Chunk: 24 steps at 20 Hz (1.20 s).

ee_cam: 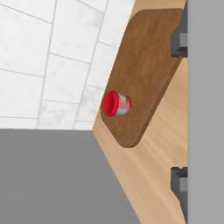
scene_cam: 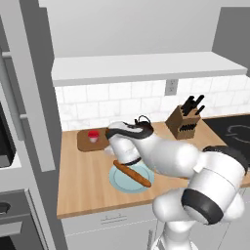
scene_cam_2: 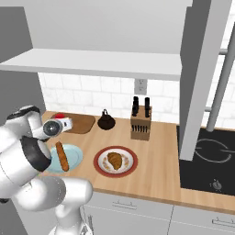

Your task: From the different types of pastries on the counter, select a croissant and place it on the cutting board. Then retrieve a jar of jam from the cabinet and place it alongside the croissant on the cutting board.

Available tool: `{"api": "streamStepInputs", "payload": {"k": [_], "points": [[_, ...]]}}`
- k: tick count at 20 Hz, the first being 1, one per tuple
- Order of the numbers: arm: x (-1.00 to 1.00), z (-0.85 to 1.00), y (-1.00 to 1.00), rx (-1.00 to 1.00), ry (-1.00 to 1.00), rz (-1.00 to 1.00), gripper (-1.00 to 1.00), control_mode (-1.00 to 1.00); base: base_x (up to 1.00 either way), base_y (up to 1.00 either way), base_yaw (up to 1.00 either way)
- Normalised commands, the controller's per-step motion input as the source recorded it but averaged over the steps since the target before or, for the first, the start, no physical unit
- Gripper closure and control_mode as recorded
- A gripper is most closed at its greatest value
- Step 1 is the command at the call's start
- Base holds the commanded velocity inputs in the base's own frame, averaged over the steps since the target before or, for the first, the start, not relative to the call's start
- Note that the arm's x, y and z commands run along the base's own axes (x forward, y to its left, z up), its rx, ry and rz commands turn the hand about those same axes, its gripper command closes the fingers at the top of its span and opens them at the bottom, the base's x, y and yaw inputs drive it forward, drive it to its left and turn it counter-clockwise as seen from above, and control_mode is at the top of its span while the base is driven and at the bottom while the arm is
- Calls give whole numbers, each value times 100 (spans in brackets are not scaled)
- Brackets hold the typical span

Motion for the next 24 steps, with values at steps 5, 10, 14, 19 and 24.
{"api": "streamStepInputs", "payload": {"k": [5,10,14,19,24], "points": [[-20,75,-35,0,43,-21,-100,-100,0,0,0],[-50,71,-41,0,35,-27,-100,-100,0,0,0],[-17,96,-18,-5,-4,-24,-100,-100,0,0,0],[2,100,-14,0,9,-13,-100,-100,0,0,0],[-23,99,-27,4,38,-24,-100,-100,0,0,0]]}}
